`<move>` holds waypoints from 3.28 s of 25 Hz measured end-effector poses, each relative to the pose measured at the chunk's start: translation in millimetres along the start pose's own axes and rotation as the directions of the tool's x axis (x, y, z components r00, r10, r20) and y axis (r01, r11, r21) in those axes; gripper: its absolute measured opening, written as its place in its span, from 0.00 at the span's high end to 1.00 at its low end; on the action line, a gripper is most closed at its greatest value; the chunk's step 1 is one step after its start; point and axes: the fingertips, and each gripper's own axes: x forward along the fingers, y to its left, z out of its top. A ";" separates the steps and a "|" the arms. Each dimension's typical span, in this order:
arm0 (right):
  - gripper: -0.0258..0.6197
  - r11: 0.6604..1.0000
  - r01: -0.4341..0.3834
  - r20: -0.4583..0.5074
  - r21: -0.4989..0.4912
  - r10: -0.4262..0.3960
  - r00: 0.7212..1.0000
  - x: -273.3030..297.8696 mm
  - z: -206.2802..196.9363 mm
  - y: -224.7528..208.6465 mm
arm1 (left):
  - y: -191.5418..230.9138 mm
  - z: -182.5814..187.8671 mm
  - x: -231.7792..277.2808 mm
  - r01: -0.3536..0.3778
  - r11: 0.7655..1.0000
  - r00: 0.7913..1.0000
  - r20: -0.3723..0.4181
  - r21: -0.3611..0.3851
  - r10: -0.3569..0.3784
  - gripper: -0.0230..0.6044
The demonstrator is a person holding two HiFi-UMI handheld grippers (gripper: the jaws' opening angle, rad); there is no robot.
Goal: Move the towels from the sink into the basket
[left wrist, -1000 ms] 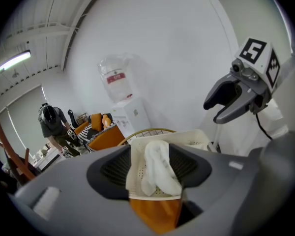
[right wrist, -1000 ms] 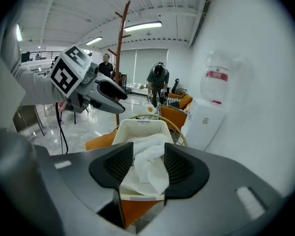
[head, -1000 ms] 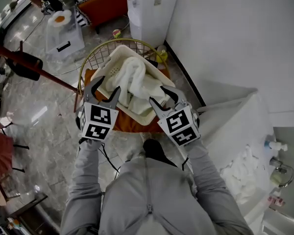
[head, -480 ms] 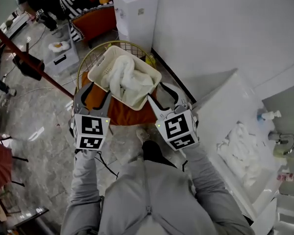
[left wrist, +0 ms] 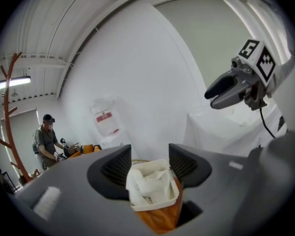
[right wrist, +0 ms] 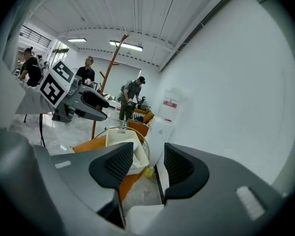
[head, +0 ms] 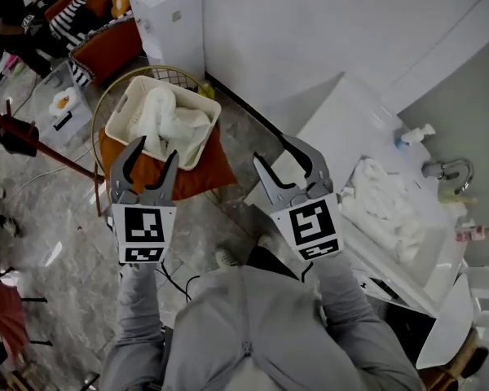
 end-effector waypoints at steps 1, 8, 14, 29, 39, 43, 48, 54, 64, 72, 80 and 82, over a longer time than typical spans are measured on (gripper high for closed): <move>0.68 1.000 0.028 -0.007 0.009 -0.028 1.000 -11.2 -4.6 -7.7 | -11.1 5.7 4.9 0.027 1.000 1.000 0.012 0.005 -0.027 0.51; 0.68 0.962 0.248 -0.050 0.115 -0.244 0.968 -99.1 -48.7 -75.7 | -97.2 53.9 38.3 0.191 0.981 0.978 0.076 0.043 -0.194 0.51; 0.68 0.866 0.465 -0.112 0.181 -0.452 0.885 -221.1 -105.9 -140.0 | -204.6 124.1 56.0 0.327 0.940 0.927 0.162 0.095 -0.338 0.51; 0.68 0.760 0.601 -0.336 0.247 -0.514 0.789 -460.3 -285.3 -244.3 | -482.6 213.5 68.9 0.488 0.847 0.851 0.101 0.211 -0.515 0.51; 0.68 0.794 0.521 -0.470 0.313 -0.347 0.812 -462.0 -371.3 -269.8 | -565.4 190.0 114.8 0.582 0.771 0.810 -0.102 0.258 -0.577 0.51; 0.61 0.830 0.473 -0.549 0.294 -0.259 0.795 -438.5 -408.9 -274.3 | -592.2 159.3 142.7 0.643 0.695 0.765 -0.226 0.321 -0.604 0.46; 0.58 0.861 0.423 -0.649 0.282 -0.154 0.745 -401.4 -461.5 -277.2 | -626.9 116.0 181.1 0.720 0.547 0.693 -0.396 0.426 -0.603 0.38; 0.55 0.892 0.380 -0.736 0.244 -0.085 0.671 -371.9 -511.7 -283.9 | -655.9 73.9 213.1 0.779 0.427 0.626 -0.530 0.459 -0.572 0.33; 0.53 0.925 0.310 -0.819 0.219 0.001 0.574 -342.6 -568.2 -290.3 | -670.6 28.5 243.4 0.862 0.307 0.506 -0.694 0.402 -0.512 0.26; 0.53 0.959 0.238 -0.865 0.155 0.015 0.502 -328.1 -592.5 -291.1 | -685.3 14.3 253.1 0.919 0.225 0.393 -0.785 0.323 -0.479 0.26; 0.70 0.978 0.161 -0.874 0.136 0.041 0.485 -326.3 -591.7 -283.9 | -689.5 12.3 245.1 0.936 0.228 0.349 -0.802 0.269 -0.485 0.43; 0.77 0.982 0.155 -0.877 0.106 0.019 0.480 -327.3 -587.5 -284.2 | -689.9 12.6 242.5 0.936 0.232 0.347 -0.803 0.264 -0.484 0.49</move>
